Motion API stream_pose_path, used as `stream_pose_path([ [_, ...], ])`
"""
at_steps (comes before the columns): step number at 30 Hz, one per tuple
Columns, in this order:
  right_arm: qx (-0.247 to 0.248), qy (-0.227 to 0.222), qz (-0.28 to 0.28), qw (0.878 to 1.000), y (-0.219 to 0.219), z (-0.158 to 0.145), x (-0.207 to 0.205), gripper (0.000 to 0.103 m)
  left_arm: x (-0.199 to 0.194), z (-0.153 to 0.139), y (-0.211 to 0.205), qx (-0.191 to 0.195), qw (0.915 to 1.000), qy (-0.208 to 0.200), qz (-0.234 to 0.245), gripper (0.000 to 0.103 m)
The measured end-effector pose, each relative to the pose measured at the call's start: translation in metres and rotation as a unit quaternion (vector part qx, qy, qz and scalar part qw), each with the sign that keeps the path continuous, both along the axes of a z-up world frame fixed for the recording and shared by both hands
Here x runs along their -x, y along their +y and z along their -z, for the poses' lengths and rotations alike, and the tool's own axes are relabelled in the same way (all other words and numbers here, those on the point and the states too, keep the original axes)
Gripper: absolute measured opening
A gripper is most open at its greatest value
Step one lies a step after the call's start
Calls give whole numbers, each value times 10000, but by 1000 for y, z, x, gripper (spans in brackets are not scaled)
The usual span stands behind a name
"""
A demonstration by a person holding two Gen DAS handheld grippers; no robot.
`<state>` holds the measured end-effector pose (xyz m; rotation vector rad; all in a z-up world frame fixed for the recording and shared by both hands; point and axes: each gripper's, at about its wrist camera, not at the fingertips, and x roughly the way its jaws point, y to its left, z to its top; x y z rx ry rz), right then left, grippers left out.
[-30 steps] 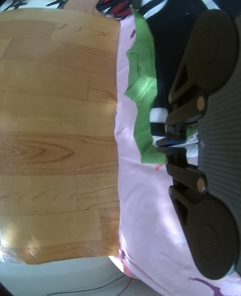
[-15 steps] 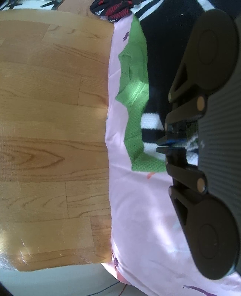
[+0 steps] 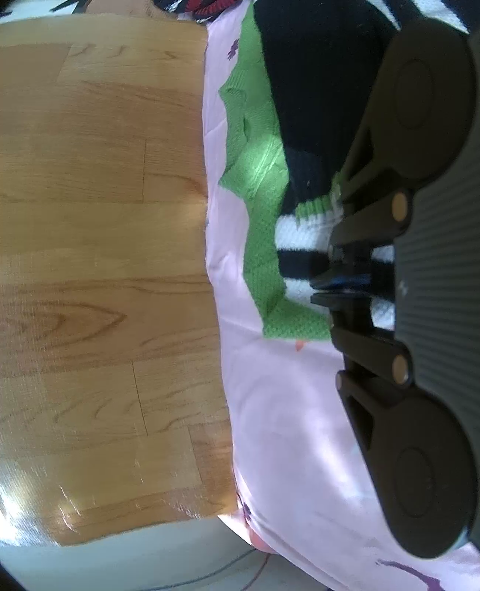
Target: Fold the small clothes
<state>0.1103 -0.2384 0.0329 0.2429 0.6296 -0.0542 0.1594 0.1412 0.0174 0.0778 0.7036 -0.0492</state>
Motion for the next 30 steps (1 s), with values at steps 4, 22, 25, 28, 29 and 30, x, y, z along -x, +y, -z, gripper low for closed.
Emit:
stream_pose_path([
  [4,-274,-301,-414,9983,11,-20,20,46,4,-18,29,667,9971,-74,-362,6],
  [22,736,-200,-3539,9322,244,-9,-1,11,7,-39,69,1466,9863,-50,-760,6],
  [25,333,-214,-3476,9368,248,-8,-9,11,7,-38,67,1463,9867,-33,-710,6],
  [28,154,121,-3660,9304,246,5,-14,21,7,-37,63,1453,9875,5,-611,6],
  [29,36,171,-3633,9315,237,2,-14,30,7,-37,61,1478,9874,6,-560,6],
  [30,-89,214,-3573,9337,227,-1,-13,38,8,-38,59,1522,9871,8,-493,6],
])
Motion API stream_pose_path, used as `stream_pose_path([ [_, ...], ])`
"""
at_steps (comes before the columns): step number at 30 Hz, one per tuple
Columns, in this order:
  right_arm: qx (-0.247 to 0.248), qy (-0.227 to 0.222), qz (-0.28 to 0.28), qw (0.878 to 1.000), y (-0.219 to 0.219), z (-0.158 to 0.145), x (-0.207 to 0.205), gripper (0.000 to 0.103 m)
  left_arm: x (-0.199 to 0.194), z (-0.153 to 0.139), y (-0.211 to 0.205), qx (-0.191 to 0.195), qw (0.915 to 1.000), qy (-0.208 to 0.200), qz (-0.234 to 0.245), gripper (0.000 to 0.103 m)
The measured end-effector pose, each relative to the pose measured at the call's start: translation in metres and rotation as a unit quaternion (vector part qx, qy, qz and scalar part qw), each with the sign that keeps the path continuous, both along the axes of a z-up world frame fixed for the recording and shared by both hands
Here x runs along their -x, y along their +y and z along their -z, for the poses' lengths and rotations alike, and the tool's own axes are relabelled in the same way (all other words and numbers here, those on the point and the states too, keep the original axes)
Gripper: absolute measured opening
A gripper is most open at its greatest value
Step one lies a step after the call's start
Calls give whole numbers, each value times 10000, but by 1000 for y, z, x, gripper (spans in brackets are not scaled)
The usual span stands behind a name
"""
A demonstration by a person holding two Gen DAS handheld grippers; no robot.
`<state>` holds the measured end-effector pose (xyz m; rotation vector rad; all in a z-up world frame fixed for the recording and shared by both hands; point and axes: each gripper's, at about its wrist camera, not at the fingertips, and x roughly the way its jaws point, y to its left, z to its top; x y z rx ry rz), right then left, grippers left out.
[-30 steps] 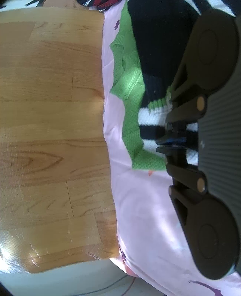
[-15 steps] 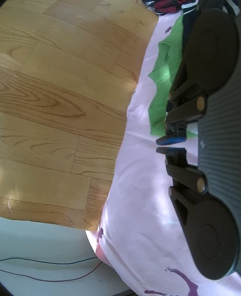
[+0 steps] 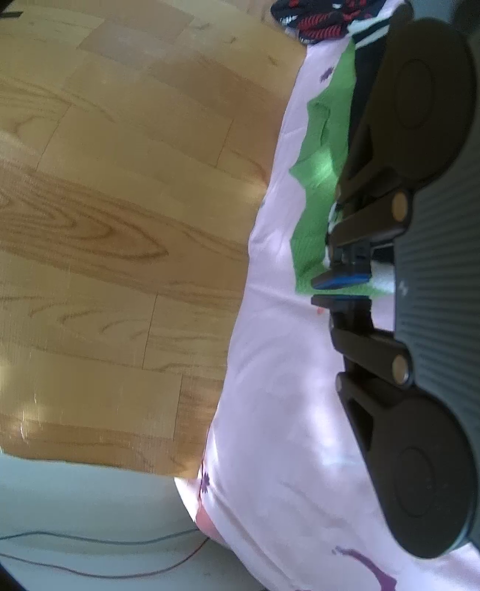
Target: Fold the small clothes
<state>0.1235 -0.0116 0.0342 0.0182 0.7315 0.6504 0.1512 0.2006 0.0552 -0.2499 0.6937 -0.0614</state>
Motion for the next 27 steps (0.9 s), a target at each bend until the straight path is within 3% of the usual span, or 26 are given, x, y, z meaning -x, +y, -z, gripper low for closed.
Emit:
stream_pose_path([
  [4,-336,-299,527,9976,-67,-21,18,39,6,-1,-18,8,9989,-119,457,6],
  [9,-358,-236,1399,9892,-156,-25,43,39,14,11,-56,-562,9920,-164,1116,8],
  [12,101,-7,1868,9823,-190,-8,52,39,5,35,-72,-1115,9868,93,1167,8],
  [14,242,42,2145,9764,-212,4,62,28,9,39,-77,-1383,9826,-133,1232,9],
  [16,101,26,2317,9727,-227,0,76,28,12,39,-83,-1554,9805,-173,1193,9],
  [18,91,-100,2504,9680,-239,-10,95,37,17,39,-88,-1782,9762,-239,1212,9],
  [19,110,-157,2534,9672,-240,-12,101,37,17,37,-89,-1844,9752,-238,1199,14],
  [21,1,-276,2493,9680,-248,-20,119,37,19,29,-88,-1802,9767,-252,1135,25],
  [25,-253,-424,2382,9699,-265,-32,153,37,41,3,-75,-1331,9843,-351,1108,26],
  [27,-378,-332,2230,9735,-269,-28,165,38,66,-5,-66,-1283,9841,-389,1167,30],
])
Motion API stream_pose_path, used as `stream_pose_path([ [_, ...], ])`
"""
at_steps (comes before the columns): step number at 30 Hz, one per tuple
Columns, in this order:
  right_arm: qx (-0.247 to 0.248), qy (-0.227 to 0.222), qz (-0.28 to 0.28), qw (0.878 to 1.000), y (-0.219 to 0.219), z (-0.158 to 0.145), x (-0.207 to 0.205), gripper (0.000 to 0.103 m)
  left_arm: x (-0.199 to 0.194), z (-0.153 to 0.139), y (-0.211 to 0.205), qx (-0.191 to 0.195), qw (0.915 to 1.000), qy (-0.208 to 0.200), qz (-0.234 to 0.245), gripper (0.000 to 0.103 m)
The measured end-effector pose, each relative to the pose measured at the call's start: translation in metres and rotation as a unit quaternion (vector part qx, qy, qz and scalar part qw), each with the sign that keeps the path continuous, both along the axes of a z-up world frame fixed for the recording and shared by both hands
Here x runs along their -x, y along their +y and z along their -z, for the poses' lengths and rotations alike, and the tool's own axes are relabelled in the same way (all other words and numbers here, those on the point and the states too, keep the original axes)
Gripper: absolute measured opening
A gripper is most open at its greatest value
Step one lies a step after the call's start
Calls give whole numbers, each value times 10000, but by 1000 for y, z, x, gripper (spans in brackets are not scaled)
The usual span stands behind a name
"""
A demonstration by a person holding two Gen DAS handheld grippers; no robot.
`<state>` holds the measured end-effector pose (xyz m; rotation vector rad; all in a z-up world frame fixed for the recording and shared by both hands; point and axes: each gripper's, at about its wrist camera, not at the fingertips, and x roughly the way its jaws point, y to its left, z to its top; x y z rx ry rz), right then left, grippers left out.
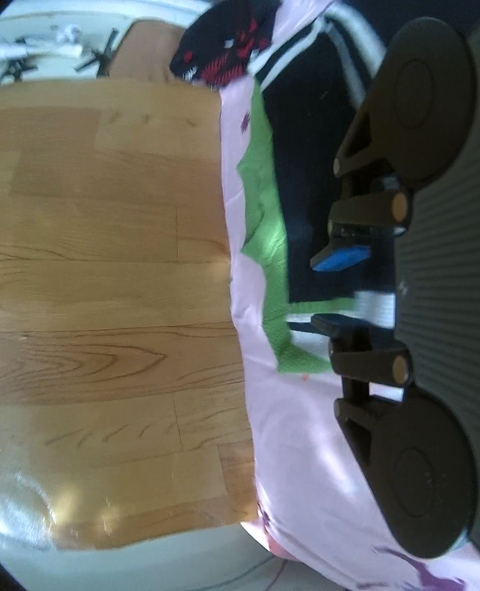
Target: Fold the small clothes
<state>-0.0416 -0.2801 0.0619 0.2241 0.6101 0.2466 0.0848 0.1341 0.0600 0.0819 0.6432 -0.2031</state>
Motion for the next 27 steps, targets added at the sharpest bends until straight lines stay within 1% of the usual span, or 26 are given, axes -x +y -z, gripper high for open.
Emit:
stream_pose_path([
  [2,-75,95,-174,9998,1,6,9,39,35,-3,12,-149,9999,-15,-23,34],
  [5,-286,183,-579,9977,10,14,18,40,86,-2,38,-282,9993,102,-227,36],
  [7,-416,219,-924,9946,20,15,22,40,121,-1,59,-182,9983,275,-489,37],
  [8,-477,247,-1119,9923,26,16,24,40,141,1,71,-58,9970,408,-658,37],
  [11,-514,294,-1857,9808,53,15,28,40,192,3,90,264,9932,606,-957,37],
  [13,-477,317,-2347,9704,74,13,32,40,223,6,92,316,9921,649,-1030,38],
  [15,-418,499,-2827,9570,95,16,37,40,250,11,87,350,9907,727,-1092,39],
  [16,-401,629,-3082,9484,105,20,41,39,259,12,85,383,9900,797,-1098,39],
  [17,-484,820,-3373,9366,115,25,46,39,269,16,82,416,9891,883,-1104,39],
  [19,-812,1263,-3920,9076,131,38,58,40,284,23,77,456,9873,1011,-1138,39],
  [20,-852,1236,-4135,8980,136,38,67,40,290,27,77,492,9862,1050,-1185,42],
  [21,-803,1189,-4301,8913,139,35,73,39,296,30,78,587,9844,1083,-1256,46],
  [22,-841,1125,-4336,8901,139,31,75,39,299,32,82,727,9817,1132,-1346,52],
  [24,-1123,967,-4201,8953,126,22,73,40,302,36,88,1010,9764,1215,-1475,53],
  [25,-1246,894,-4061,9009,117,18,71,40,303,38,89,1125,9742,1244,-1510,53],
  [27,-1279,704,-3785,9140,97,10,69,40,302,43,91,1303,9705,1319,-1541,55],
])
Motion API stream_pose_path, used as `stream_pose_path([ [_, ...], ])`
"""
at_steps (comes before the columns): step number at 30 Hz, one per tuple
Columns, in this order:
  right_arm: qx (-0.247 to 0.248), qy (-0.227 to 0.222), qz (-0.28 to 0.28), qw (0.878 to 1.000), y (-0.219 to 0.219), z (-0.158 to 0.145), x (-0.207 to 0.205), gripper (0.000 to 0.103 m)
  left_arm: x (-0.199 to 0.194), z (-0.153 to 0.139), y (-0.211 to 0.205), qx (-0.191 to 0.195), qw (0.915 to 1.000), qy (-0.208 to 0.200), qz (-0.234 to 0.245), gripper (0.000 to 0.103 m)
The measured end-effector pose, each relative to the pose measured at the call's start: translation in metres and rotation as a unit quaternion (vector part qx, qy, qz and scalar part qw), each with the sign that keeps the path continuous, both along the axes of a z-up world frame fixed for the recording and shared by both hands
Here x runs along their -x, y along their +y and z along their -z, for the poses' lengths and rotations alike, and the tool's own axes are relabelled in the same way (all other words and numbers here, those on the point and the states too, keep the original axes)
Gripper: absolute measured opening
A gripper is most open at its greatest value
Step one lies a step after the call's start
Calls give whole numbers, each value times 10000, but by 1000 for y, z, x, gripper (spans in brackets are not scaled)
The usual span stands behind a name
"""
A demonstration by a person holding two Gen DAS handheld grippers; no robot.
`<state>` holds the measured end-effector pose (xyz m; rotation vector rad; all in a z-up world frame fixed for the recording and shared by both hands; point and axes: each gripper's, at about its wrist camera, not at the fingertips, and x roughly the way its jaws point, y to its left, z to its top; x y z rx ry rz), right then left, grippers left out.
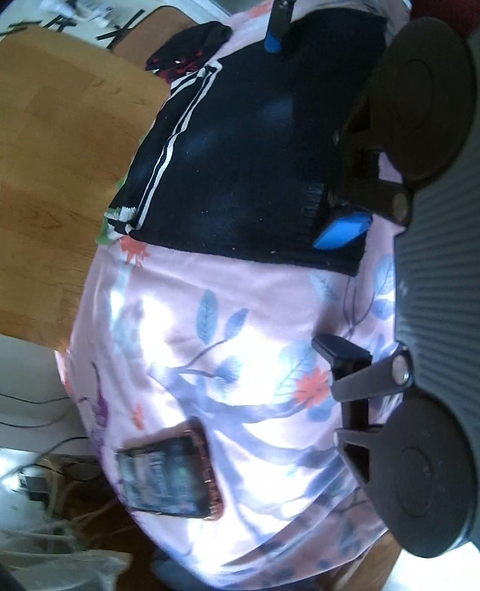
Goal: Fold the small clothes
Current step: 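Grasp the navy sweater side with both grippers and fold it over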
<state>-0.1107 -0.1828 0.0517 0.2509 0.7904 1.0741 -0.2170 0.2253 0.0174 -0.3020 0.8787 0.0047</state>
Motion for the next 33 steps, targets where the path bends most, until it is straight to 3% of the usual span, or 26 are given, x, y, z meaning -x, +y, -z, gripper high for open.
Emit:
stream_pose_path([
  [6,120,14,991,9950,-71,-5,9,40,-6,6,1,366,9993,103,-44,60],
  [11,139,613,1658,9842,-140,11,38,43,-9,6,1,850,9961,231,63,60],
  [15,-28,936,1756,9800,-163,26,65,44,-17,9,-7,796,9961,367,136,59],
  [18,-113,1069,1601,9812,-152,39,69,45,-16,7,-8,772,9960,414,150,42],
  [20,-274,1083,1476,9827,-138,48,68,44,-12,2,-8,830,9954,422,222,13],
  [21,-326,1043,1436,9836,-134,48,67,43,-10,-2,-8,843,9954,383,252,8],
  [22,-321,993,1393,9847,-129,47,64,39,-8,-7,-9,808,9959,328,243,8],
  [23,-291,1020,1262,9863,-126,47,62,18,-5,-13,-9,769,9965,240,242,8],
  [24,-254,1108,1061,9878,-121,47,59,11,-4,-19,-9,803,9964,140,246,8],
  [27,-213,959,747,9924,-120,37,58,11,-1,-39,-3,1082,9935,-291,200,8],
  [29,-493,882,693,9925,-126,27,53,11,-7,-50,2,1292,9900,-550,136,8],
  [33,-1155,669,1221,9835,-142,10,27,11,-45,-64,11,1608,9834,-840,-19,8],
])
